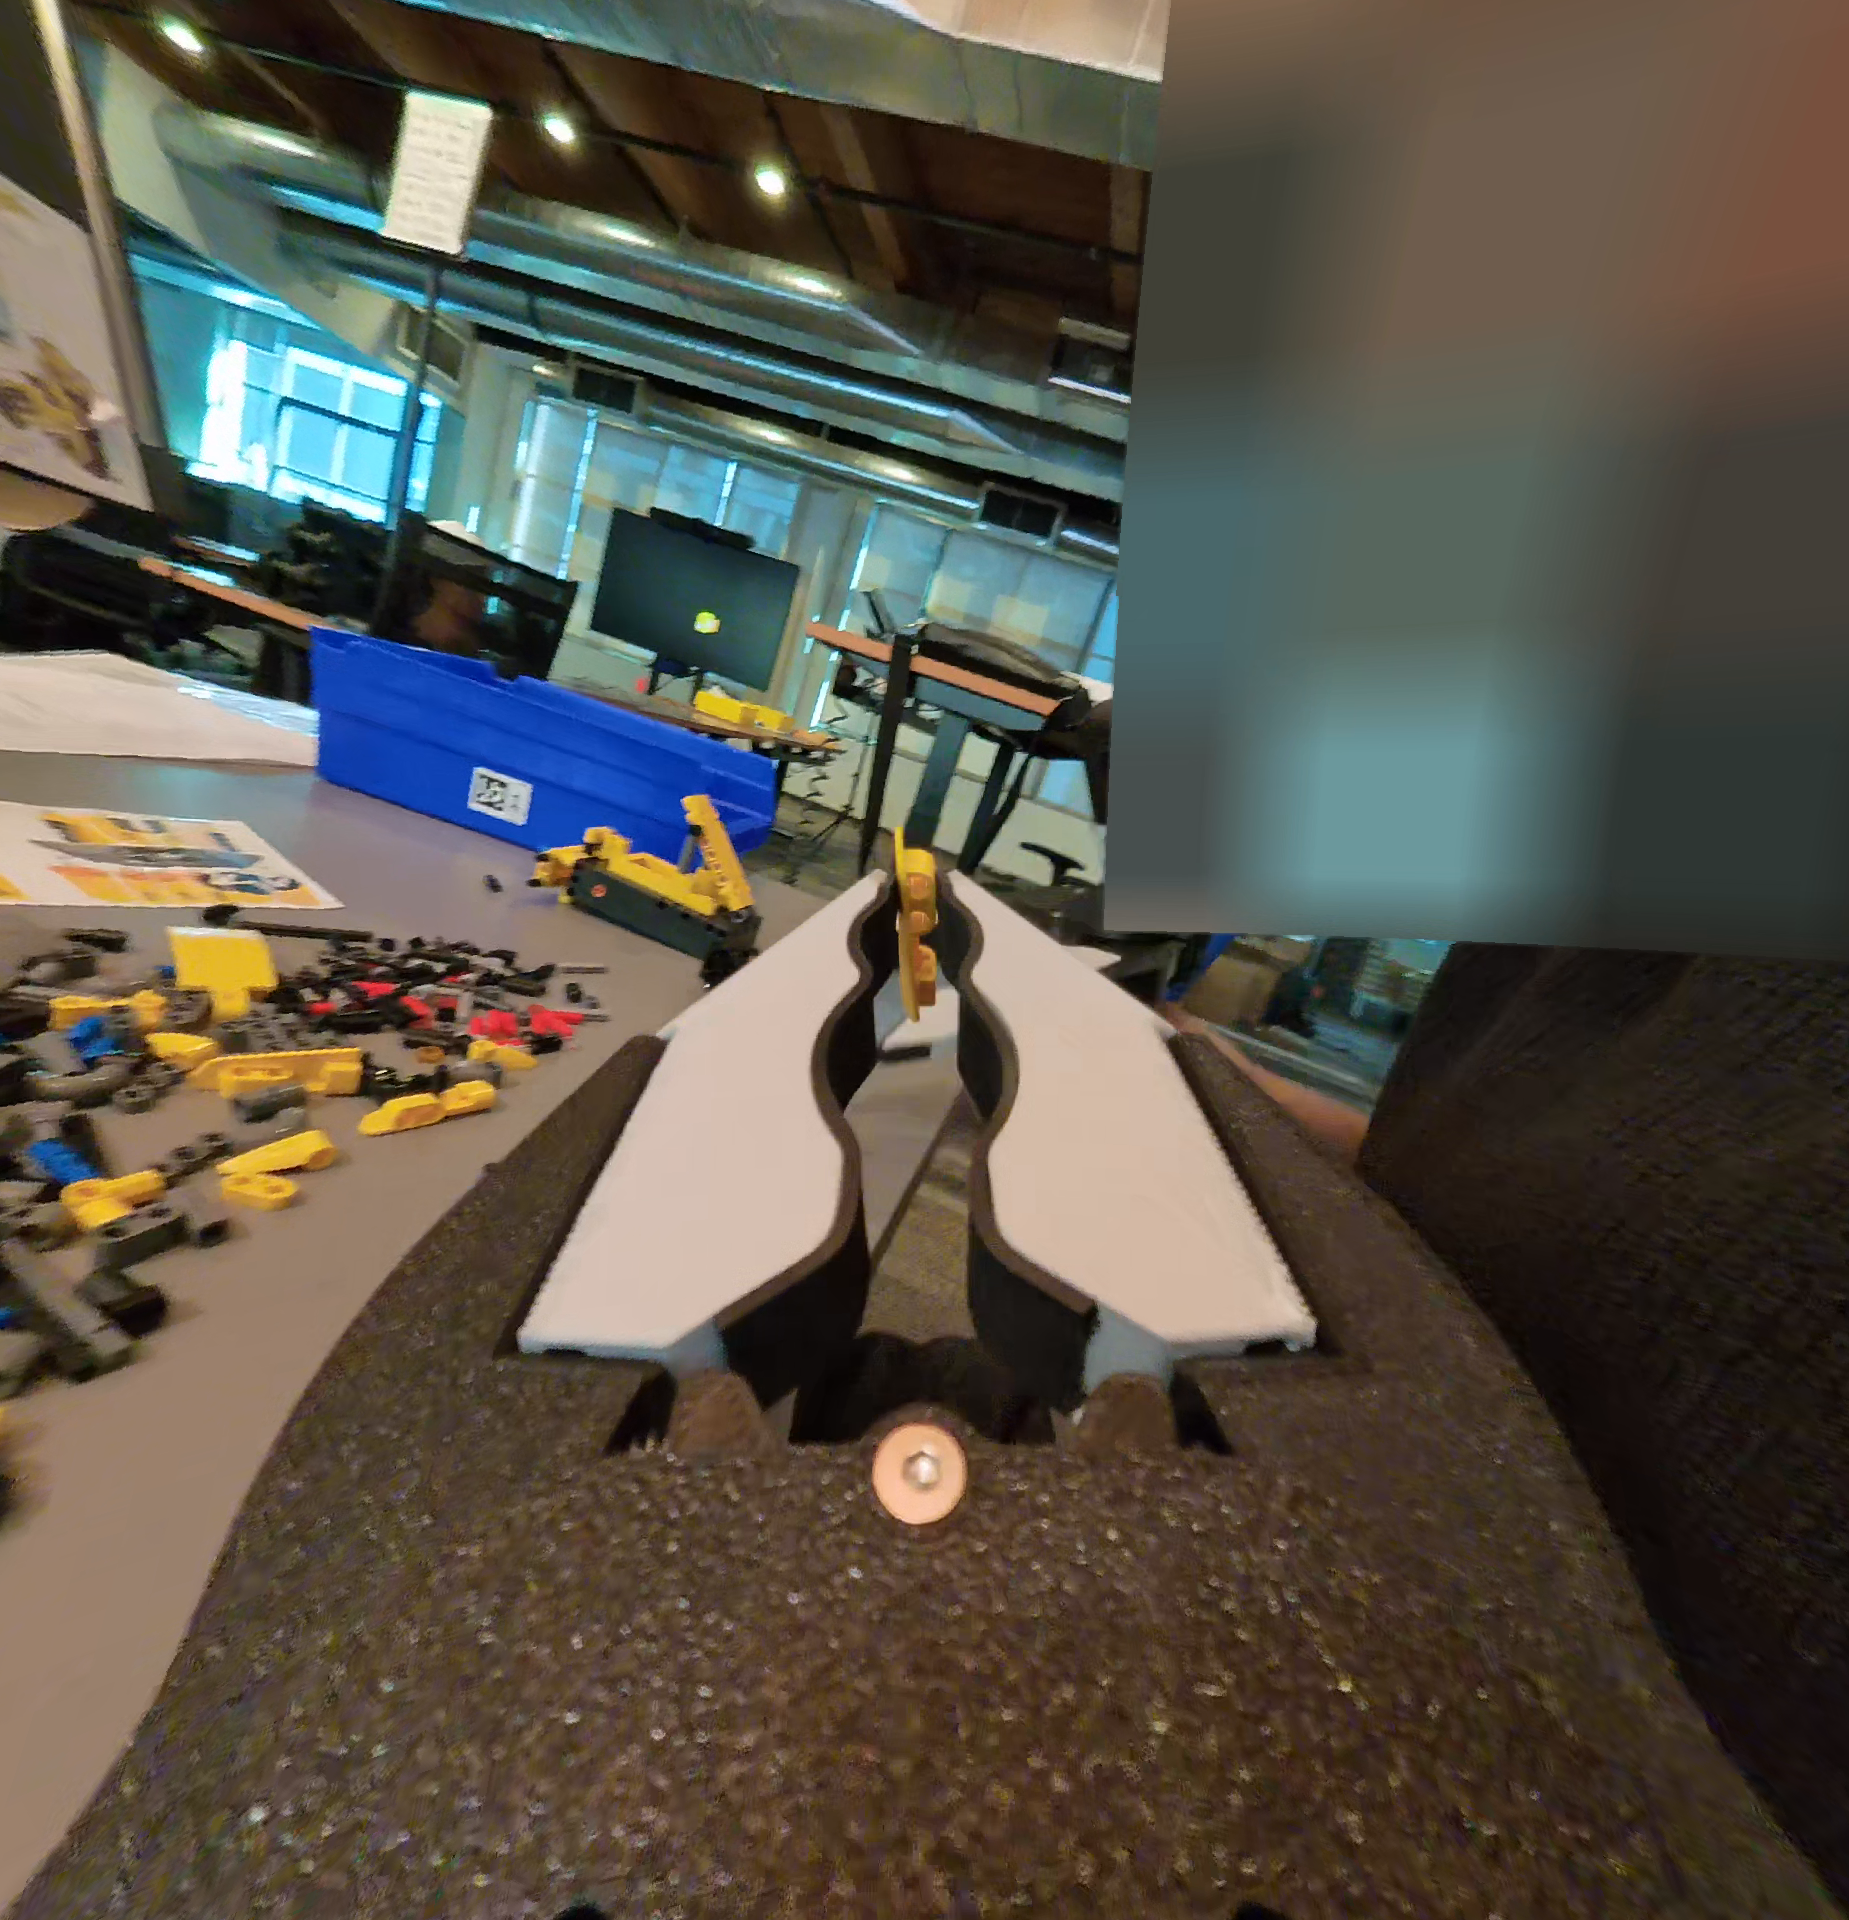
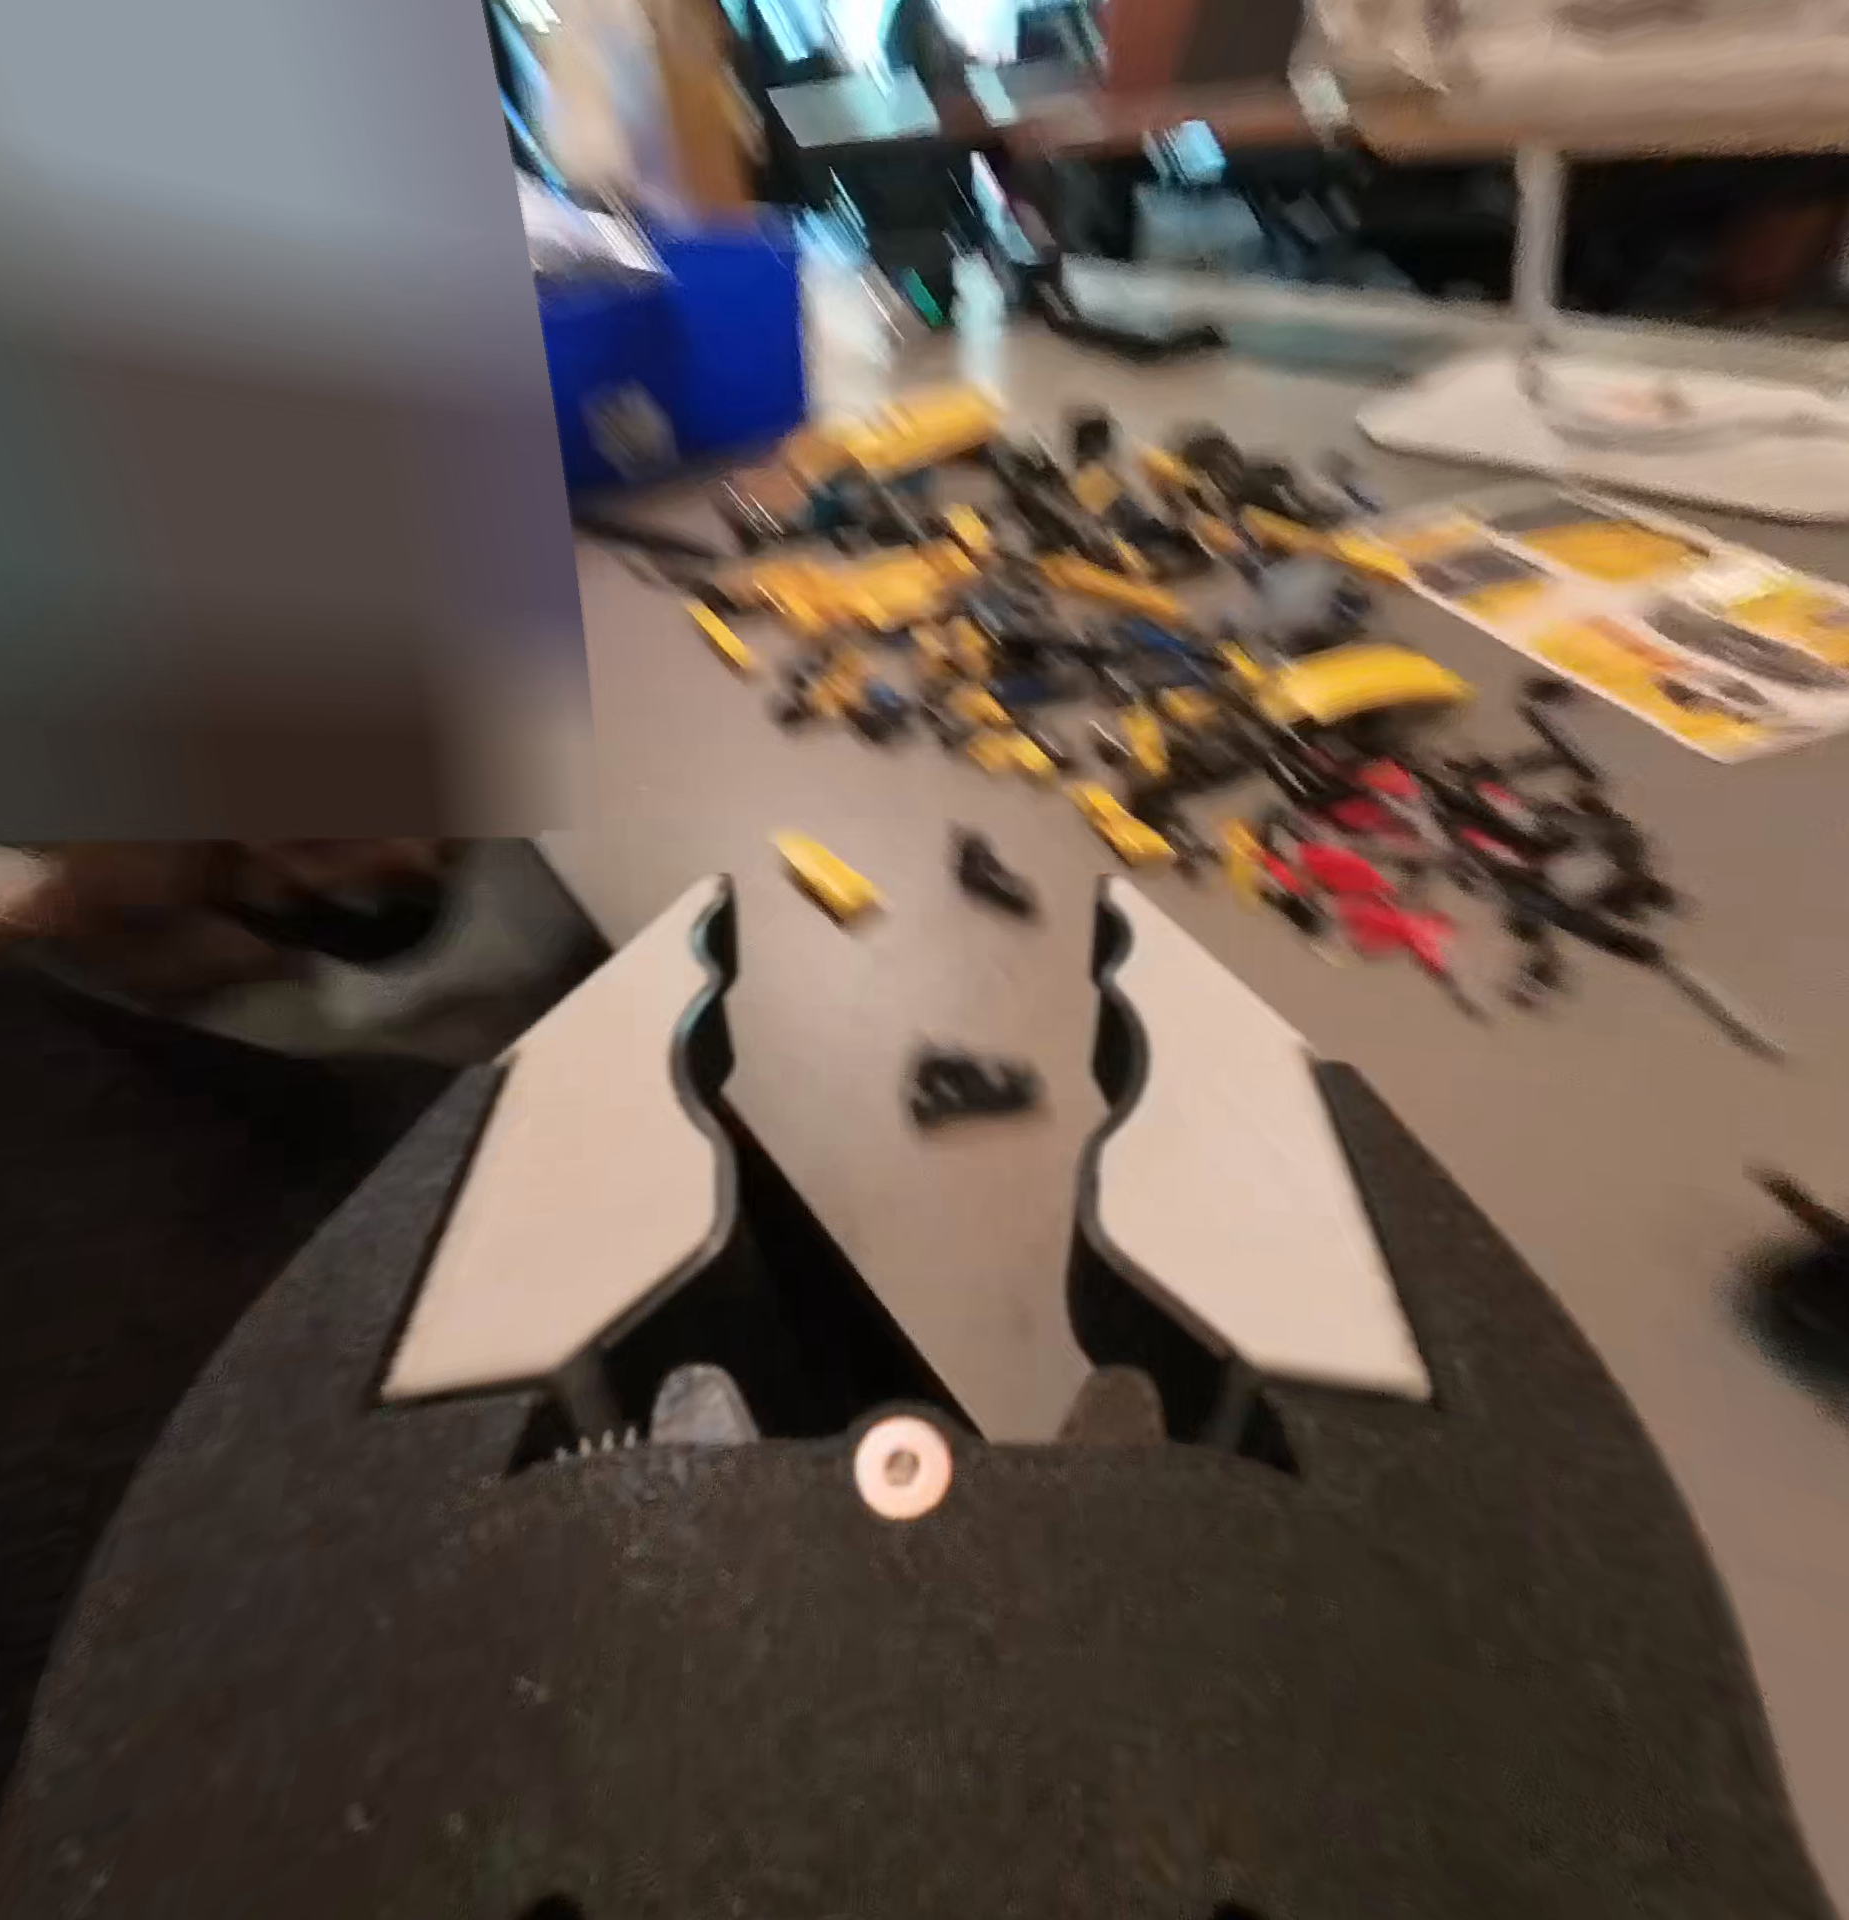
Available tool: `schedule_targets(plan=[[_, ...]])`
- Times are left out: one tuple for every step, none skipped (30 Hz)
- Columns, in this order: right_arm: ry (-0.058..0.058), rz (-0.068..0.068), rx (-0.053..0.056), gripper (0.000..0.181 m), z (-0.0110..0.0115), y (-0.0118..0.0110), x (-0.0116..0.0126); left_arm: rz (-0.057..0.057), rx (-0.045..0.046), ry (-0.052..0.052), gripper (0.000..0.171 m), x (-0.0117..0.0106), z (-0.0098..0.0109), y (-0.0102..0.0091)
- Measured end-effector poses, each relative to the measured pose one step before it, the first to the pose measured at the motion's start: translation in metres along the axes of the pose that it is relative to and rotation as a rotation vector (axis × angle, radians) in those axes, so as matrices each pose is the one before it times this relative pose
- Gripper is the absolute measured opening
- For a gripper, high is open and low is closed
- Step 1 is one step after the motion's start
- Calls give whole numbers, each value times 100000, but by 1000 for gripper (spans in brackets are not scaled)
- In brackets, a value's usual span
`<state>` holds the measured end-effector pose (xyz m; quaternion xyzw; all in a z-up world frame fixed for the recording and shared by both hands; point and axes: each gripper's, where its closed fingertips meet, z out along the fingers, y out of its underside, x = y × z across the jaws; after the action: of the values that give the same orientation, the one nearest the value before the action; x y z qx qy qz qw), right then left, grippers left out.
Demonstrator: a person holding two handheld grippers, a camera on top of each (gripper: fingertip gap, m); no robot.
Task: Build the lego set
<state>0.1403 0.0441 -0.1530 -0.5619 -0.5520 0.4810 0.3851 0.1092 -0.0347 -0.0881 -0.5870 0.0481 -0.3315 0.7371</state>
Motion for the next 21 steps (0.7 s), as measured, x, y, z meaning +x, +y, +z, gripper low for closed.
schedule_targets(plan=[[8598, -4493, -10189, 75, -264, 1520, 1467, 1096, -930, -1929, 6, -317, -49, 123], [6402, -3000, -8537, 75, -10, 1417, 1037, 1043, -990, -1623, 6, -274, -22, 151], [3706, -1712, -6444, 75, 167, 1189, 524, 1060, -896, -1570, 6, -240, -13, 158], [302, -768, -4172, 75, 285, 897, -49, 953, -758, -1130, 6, -167, 10, 143], [-1997, 728, -2194, 75, 324, 591, -421, 724, -738, -549, 6, -58, 8, 120], [-2807, 1990, -923, 75, 341, 323, -517, 556, -516, -279, 6, -11, 14, 53], [-2159, 1852, 128, 75, 275, 41, -369, 558, -278, -359, 6, 11, 5, 1], [-714, 829, 656, 71, 162, -133, -151, 656, -256, -371, 6, 8, 11, -22], [-148, 229, 351, 68, 132, -140, -62, 822, -450, -289, 6, 22, 5, -10], [180, -327, -184, 62, 125, -70, -18, 998, -682, -361, 6, 7, 25, 43], [541, -1178, -740, 56, 112, 15, 33, 1157, -627, -430, 6, 5, 25, 48], [678, -1973, -1374, 48, 95, 94, 39, 1149, -618, -391, 6, 11, 25, 45], [580, -2350, -1578, 43, 80, 138, 13, 993, -598, -322, 6, 0, 31, 55], [105, -2695, -1182, 35, 78, 106, -78, 725, -488, -272, 6, -5, 43, 52], [-651, -2600, -565, 34, 93, 6, -219, 409, -274, -38, 6, 5, 36, 17], [-910, -1801, -68, 34, 103, -71, -239, 6, -87, 103, 6, 3, 35, -14], [-644, -1188, -50, 34, 87, -82, -151, -174, 22, 125, 6, -33, 18, -46], [-517, -978, -163, 34, 62, -85, -55, -22, 71, -79, 6, -80, -1, -101], [-705, -970, 12, 34, 75, -105, -31, 318, 207, -423, 6, -134, -33, -187], [-302, -955, 728, 34, 51, -234, 68, 594, 365, -535, 6, -177, -53, -280], [265, -1126, 1693, 34, -22, -474, 210, 821, 323, -442, 6, -182, -38, -334]])
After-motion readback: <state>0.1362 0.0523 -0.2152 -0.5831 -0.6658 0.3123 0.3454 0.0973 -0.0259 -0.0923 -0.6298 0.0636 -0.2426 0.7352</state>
